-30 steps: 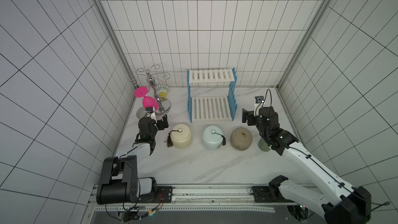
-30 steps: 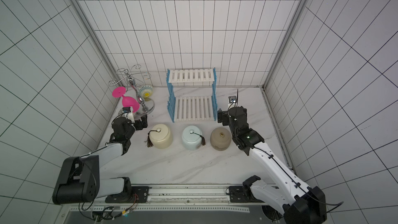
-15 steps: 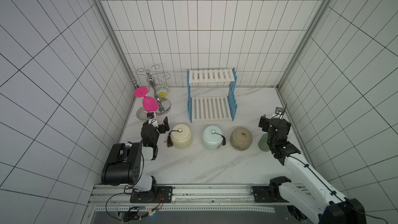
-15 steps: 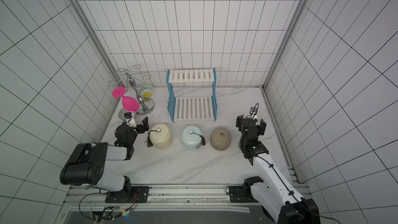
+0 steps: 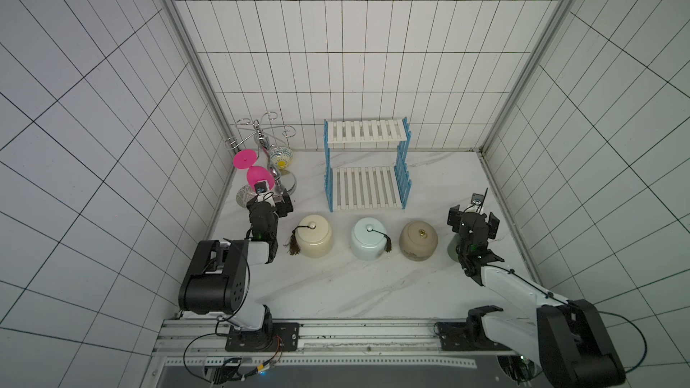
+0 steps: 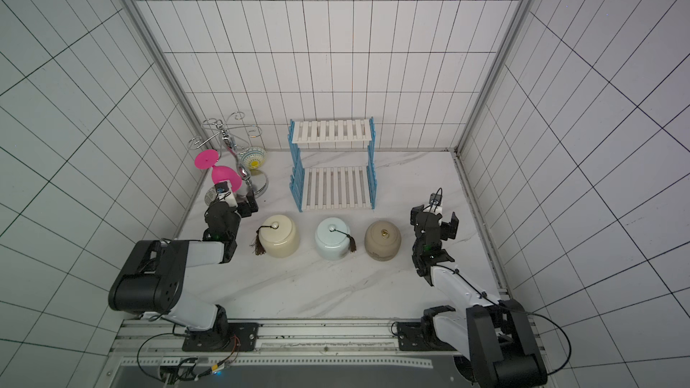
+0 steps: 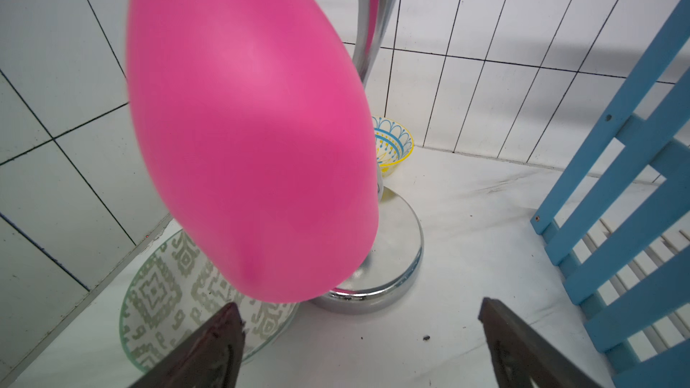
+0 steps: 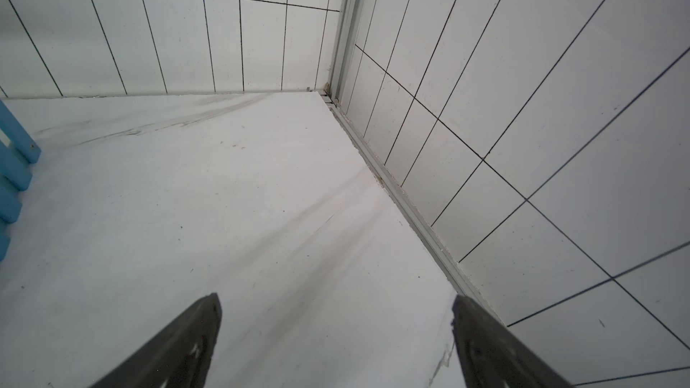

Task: Remove the tea canisters from the shelf
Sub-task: Reset both arms

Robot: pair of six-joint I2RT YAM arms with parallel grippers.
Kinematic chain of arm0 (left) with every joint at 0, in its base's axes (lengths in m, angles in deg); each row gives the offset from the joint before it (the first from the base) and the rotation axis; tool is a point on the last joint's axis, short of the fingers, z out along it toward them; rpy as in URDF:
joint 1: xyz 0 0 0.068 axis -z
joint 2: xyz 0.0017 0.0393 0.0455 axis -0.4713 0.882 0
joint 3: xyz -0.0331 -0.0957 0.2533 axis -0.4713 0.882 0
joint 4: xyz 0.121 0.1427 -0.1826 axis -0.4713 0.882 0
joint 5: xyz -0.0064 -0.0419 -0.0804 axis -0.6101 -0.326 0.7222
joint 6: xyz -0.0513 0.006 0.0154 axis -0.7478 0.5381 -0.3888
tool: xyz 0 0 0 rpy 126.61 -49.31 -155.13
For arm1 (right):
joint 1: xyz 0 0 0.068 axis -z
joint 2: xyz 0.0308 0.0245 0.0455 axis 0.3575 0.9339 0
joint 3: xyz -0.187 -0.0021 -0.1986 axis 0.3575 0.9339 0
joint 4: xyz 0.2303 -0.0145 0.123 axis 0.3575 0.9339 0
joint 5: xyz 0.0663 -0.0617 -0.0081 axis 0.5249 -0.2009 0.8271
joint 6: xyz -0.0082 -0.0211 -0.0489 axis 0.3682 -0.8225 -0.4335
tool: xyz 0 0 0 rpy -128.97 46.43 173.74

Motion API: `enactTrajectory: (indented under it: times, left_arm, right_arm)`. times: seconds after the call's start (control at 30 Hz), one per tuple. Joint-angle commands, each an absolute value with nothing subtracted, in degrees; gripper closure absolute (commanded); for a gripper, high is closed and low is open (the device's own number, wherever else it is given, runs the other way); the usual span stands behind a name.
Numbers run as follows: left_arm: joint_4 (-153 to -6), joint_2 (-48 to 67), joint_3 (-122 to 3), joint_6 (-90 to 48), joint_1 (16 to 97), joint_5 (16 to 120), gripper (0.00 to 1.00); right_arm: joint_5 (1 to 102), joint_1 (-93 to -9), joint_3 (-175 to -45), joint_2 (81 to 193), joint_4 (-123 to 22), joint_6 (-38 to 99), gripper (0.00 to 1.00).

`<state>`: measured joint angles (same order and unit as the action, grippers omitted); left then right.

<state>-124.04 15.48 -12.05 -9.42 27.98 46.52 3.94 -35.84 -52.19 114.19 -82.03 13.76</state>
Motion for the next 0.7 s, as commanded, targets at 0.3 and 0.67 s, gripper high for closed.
enactTrajectory:
  times: [0.3, 0.67]
  left_arm:
    - [-120.81, 16.17, -12.27, -10.01, 28.11, 44.28, 0.01]
    - [-120.84, 16.15, -12.24, -9.71, 28.08, 44.93, 0.01]
  right_arm:
    - [8.48, -30.46, -50.67, 120.56, -94.14, 14.77, 0.01]
    - [10.08, -29.92, -50.26, 119.71, -94.54, 14.53, 0.01]
